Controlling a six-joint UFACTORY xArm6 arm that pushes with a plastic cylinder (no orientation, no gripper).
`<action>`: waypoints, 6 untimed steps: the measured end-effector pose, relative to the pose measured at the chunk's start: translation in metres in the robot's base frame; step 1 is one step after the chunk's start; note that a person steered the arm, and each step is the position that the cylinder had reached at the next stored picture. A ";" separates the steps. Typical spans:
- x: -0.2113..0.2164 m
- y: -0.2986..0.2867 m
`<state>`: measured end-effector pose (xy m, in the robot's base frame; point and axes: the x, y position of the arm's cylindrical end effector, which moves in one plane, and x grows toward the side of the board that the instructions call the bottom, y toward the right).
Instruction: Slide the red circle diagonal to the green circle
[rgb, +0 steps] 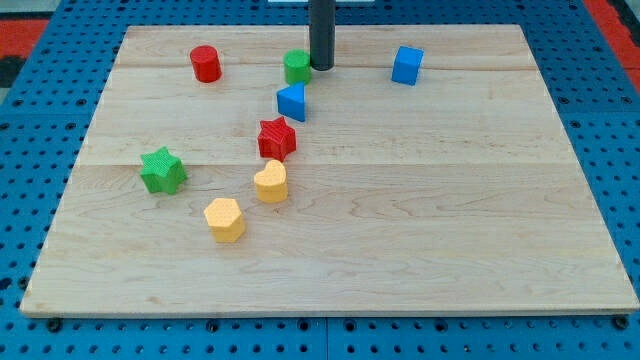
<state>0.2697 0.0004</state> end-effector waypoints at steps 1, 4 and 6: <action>-0.011 -0.007; -0.037 -0.110; 0.067 -0.128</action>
